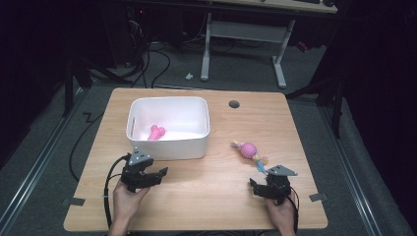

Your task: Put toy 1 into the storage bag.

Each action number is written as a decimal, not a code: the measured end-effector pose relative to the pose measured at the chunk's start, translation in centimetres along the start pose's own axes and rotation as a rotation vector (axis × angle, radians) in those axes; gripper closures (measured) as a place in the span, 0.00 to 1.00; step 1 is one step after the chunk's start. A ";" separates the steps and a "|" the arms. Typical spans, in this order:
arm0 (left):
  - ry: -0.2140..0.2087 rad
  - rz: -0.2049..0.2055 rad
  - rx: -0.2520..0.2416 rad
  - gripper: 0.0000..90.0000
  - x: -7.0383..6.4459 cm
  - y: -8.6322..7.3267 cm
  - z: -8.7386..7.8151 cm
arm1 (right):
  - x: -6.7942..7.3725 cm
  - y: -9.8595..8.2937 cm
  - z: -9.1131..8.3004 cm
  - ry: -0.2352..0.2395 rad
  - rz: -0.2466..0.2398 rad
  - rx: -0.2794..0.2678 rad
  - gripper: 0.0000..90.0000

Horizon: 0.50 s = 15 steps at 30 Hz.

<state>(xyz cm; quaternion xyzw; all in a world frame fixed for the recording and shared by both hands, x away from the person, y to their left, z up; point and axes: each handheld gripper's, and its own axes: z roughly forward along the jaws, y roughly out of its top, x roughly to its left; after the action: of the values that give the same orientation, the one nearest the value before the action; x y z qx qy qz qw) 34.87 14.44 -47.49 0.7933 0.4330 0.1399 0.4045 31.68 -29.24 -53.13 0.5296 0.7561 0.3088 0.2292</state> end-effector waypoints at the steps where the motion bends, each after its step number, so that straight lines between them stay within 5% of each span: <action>1: -0.004 -0.003 0.002 0.39 0.0 -0.1 0.1 | 0.0 0.0 0.0 0.000 0.000 0.000 0.21; 15: 0.004 -0.019 0.030 0.39 -0.4 -1.0 2.1 | 0.0 0.0 0.0 0.001 0.001 0.001 0.21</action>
<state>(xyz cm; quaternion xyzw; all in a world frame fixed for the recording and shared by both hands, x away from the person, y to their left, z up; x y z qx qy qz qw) 35.30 13.34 -49.52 0.7947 0.4436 0.1312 0.3931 31.68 -29.23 -53.12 0.5300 0.7559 0.3088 0.2286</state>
